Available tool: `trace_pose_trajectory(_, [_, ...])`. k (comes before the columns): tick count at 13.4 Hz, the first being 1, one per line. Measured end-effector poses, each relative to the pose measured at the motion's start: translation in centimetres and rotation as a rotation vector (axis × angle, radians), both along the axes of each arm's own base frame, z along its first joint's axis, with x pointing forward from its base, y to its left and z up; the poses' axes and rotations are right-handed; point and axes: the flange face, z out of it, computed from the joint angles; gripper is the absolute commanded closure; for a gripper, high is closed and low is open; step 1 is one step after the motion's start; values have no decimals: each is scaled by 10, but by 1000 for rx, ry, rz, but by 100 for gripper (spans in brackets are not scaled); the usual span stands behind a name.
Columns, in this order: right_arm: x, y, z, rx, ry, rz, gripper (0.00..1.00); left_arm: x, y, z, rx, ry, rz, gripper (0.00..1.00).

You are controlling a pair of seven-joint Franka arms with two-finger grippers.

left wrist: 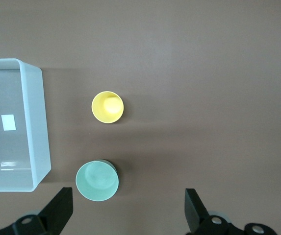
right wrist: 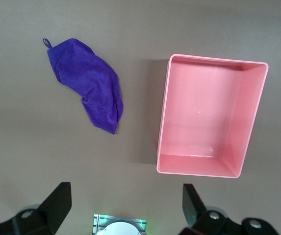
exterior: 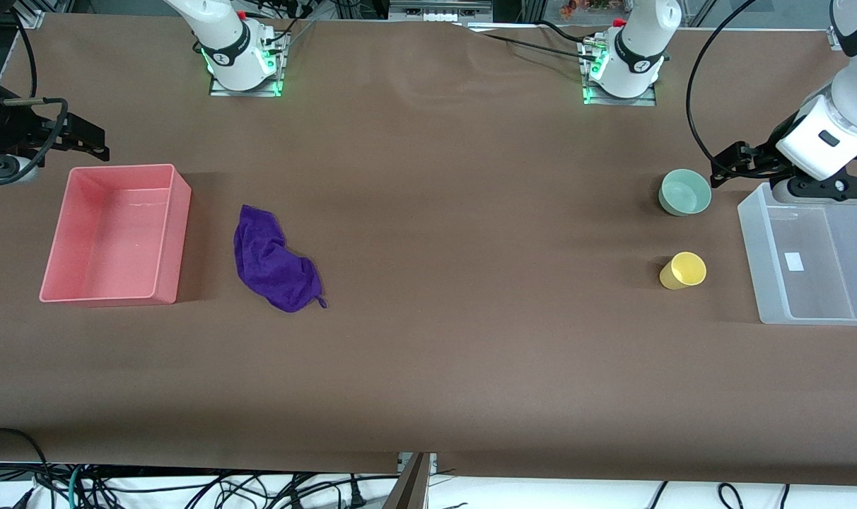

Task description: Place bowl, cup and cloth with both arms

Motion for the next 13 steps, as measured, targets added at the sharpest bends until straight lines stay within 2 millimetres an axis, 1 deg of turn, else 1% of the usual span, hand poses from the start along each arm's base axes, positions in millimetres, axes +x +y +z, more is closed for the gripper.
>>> trace_pose_trajectory(3, [0,0,0,0,0,0,0,-3,0,-6,1,43,-4,0])
trace_pose_trajectory(5, [0,-1,0,0,0,-2,0,-7,2,-11,-7,86,-74,0])
trace_pose_trajectory(6, [0,-1,0,0,0,-2,0,-8,7,-16,-15,114,-126,0])
trace_pose_trajectory(7, [0,-1,0,0,0,-1,0,-7,18,-21,-27,131,-176,0])
trace_pose_trajectory(8, [0,-1,0,0,0,-1,0,-4,34,-29,-43,145,-231,0])
trace_pose_trajectory(10, [0,0,0,0,-2,0,0,1,80,-52,-82,171,-349,0])
trace_pose_trajectory(11, [1,0,0,0,-4,1,0,5,106,-68,-84,164,-414,0])
trace_pose_trajectory(12, [2,1,-2,0,-2,3,0,7,127,-87,-75,158,-483,0])
trace_pose_trajectory(13, [5,2,-8,0,6,4,0,5,142,-111,-73,160,-542,0])
